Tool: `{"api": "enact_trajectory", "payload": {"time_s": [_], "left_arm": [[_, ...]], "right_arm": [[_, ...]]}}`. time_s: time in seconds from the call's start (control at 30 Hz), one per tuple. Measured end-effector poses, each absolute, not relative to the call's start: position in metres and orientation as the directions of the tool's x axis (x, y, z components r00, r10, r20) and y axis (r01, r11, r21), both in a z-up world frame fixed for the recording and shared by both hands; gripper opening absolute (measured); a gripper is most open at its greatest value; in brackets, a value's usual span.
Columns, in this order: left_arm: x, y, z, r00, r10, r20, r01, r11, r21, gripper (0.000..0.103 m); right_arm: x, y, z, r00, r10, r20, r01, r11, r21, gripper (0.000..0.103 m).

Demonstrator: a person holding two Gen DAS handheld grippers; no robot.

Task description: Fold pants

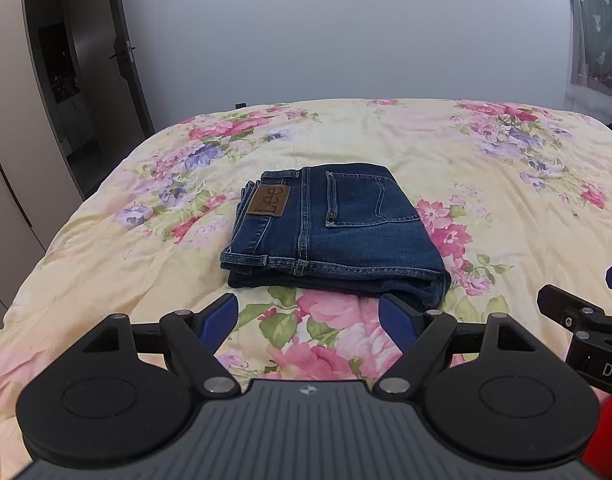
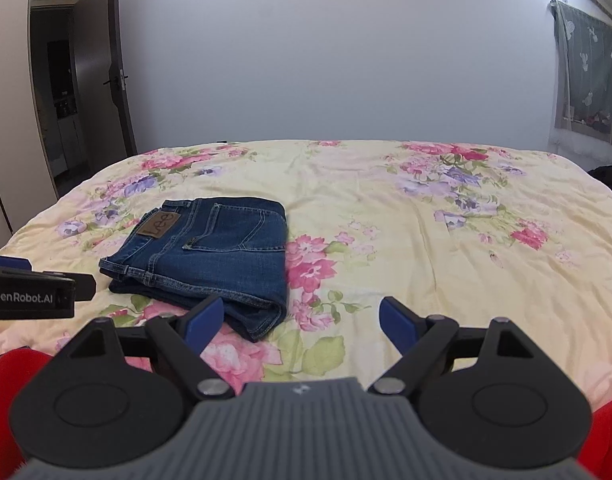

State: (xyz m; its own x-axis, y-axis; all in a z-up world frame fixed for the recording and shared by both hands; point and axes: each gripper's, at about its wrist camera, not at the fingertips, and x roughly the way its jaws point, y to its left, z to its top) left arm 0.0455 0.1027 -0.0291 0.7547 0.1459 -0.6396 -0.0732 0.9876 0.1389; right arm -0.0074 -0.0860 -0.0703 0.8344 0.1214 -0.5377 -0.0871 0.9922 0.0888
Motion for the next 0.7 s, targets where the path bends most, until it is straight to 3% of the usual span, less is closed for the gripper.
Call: {"api": "enact_trajectory", "payload": {"time_s": [0.7], "left_arm": [[0.0494, 0.1024, -0.031, 0.749, 0.14, -0.648, -0.073, 0.989, 0.129, 0.094]], "right_arm": [[-0.0067, -0.0873, -0.0661, 0.831, 0.13, -0.541, -0.089, 0.991, 0.102, 0.082]]}}
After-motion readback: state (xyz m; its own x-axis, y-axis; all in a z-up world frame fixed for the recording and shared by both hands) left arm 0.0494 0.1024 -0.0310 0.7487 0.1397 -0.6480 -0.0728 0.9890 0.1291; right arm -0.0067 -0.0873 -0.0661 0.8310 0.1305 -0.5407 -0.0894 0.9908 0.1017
